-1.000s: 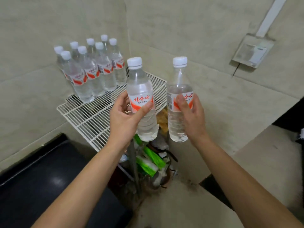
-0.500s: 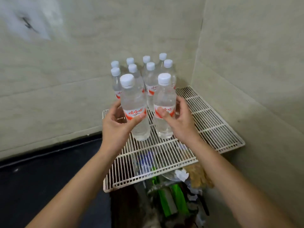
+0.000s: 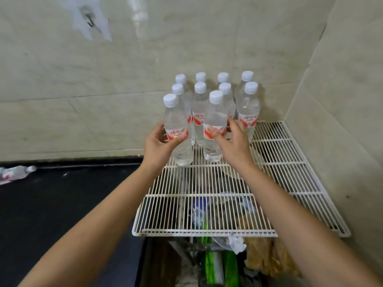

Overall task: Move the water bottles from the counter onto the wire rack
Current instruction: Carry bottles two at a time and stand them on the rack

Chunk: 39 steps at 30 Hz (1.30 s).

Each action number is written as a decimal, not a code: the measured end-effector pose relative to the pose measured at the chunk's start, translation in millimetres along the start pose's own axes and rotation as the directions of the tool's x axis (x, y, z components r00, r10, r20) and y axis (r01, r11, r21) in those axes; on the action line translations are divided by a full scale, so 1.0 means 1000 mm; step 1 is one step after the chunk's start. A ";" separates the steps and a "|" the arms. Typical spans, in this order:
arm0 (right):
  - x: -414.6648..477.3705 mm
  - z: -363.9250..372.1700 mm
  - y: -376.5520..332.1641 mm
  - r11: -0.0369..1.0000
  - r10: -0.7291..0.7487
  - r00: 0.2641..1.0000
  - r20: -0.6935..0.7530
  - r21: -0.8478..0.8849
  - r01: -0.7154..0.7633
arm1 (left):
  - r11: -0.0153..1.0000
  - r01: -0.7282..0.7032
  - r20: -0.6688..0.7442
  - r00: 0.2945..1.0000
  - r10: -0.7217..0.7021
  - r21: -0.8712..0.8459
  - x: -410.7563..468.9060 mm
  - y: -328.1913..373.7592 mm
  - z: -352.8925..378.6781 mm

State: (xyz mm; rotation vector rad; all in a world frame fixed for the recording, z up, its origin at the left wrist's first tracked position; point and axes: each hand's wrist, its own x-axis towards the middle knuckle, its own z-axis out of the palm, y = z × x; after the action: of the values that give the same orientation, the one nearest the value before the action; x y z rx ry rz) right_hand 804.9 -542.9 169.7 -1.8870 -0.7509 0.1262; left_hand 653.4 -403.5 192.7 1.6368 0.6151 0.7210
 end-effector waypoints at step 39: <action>-0.051 0.063 0.032 0.907 -0.236 0.965 -0.115 -0.384 0.176 | 0.711 -0.235 0.162 0.972 0.171 0.663 0.002 -0.070 -0.045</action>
State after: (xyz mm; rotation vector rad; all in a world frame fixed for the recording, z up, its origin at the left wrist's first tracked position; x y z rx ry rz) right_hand 752.2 -528.8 102.0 -2.1263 -0.9060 -0.3202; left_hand 620.5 -359.9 129.3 2.4448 0.6846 0.6028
